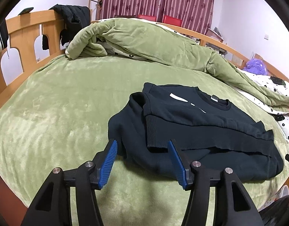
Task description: Fold small clothes
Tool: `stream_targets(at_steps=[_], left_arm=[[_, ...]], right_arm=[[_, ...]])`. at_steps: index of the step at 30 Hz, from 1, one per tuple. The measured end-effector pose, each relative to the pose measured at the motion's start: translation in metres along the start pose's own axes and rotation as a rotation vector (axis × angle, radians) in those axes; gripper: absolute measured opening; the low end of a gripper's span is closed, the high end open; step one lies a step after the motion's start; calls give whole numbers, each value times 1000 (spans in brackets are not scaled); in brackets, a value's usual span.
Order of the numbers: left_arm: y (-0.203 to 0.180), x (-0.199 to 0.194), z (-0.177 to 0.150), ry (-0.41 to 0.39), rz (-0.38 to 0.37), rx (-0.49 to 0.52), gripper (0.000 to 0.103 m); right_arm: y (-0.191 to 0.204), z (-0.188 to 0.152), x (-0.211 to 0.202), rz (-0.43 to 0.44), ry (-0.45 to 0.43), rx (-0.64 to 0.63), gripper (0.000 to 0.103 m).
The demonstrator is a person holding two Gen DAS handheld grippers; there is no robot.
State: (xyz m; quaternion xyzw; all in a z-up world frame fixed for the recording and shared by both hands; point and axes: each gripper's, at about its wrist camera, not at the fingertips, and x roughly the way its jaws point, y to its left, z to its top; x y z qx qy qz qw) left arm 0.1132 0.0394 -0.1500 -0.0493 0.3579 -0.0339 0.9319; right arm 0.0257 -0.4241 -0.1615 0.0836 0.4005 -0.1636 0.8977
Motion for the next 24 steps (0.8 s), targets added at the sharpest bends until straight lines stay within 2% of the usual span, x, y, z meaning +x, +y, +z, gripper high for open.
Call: stream_targets(at_steps=[3, 10, 19, 21, 24], left_arm=[[-5, 1, 1, 14, 13, 10, 56], [-16, -1, 2, 25, 61, 53, 57], [-23, -8, 13, 15, 102, 73, 61], [-24, -9, 13, 11, 97, 78, 64], [-25, -8, 14, 3, 97, 81, 64]], right_arm=[[-8, -1, -15, 5, -22, 9, 49], [-5, -5, -39, -15, -86, -37, 63], [11, -3, -42, -8, -117, -40, 64], [14, 0, -43, -3, -124, -41, 64], [20, 3, -41, 4, -128, -44, 64]])
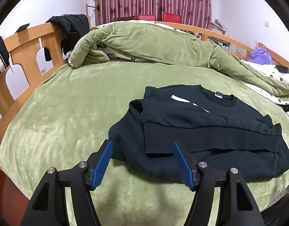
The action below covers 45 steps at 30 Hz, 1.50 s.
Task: Fold small clothes
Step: 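Grasp the sweatshirt hem with both tools near each other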
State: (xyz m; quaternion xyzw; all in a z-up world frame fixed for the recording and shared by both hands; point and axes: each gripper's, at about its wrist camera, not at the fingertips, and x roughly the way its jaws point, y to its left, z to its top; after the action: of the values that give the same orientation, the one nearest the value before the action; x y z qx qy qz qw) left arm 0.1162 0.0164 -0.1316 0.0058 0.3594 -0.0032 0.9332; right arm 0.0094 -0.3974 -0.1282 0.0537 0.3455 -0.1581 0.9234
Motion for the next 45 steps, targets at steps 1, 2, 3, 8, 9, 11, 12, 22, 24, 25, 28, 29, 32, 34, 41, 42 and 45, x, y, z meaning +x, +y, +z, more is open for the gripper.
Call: stream_targets(at_steps=[1, 2, 3, 8, 9, 11, 12, 22, 24, 25, 28, 29, 32, 34, 41, 42, 45], left_arm=[[0, 1, 0, 1, -3, 3, 64], [1, 3, 0, -1, -14, 6, 64], [1, 4, 0, -5, -21, 5, 64], [8, 27, -4, 49, -90, -13, 63], [7, 30, -4, 57, -100, -9, 62], [6, 37, -8, 75, -117, 13, 58], [3, 41, -10, 88, -129, 24, 55], [8, 78, 0, 161, -186, -61, 49], [8, 82, 4, 166, -203, -67, 49], [5, 85, 6, 166, -209, -63, 49], [-2, 92, 13, 174, -218, -52, 48], [-4, 95, 15, 180, -226, -54, 40], [-7, 100, 21, 179, -223, -68, 11], [-7, 98, 28, 147, -250, -75, 7], [-11, 89, 76, 26, -315, -123, 7], [-13, 91, 80, 20, -314, -124, 7], [-20, 103, 98, 3, -316, -123, 7]], right_arm=[[2, 1, 2, -6, -2, 1, 64], [3, 1, 4, -15, -5, 2, 64], [4, 2, 6, -19, -5, 4, 64], [13, 1, 29, 31, 52, 5, 54], [15, 0, 35, 42, 69, 4, 51], [19, -3, 46, 62, 97, 4, 48], [21, -5, 52, 75, 112, 9, 48], [28, -8, 98, 85, 193, 82, 49], [18, -2, 93, 89, 155, 119, 56], [13, 0, 91, 95, 141, 137, 61], [7, 7, 103, 86, 170, 143, 62], [7, 8, 109, 79, 187, 141, 62], [7, 9, 126, 96, 236, 146, 56], [12, 12, 129, 138, 241, 138, 26], [11, 49, 111, 245, 119, 143, 7], [7, 58, 110, 264, 100, 163, 7], [1, 78, 112, 302, 73, 211, 6]])
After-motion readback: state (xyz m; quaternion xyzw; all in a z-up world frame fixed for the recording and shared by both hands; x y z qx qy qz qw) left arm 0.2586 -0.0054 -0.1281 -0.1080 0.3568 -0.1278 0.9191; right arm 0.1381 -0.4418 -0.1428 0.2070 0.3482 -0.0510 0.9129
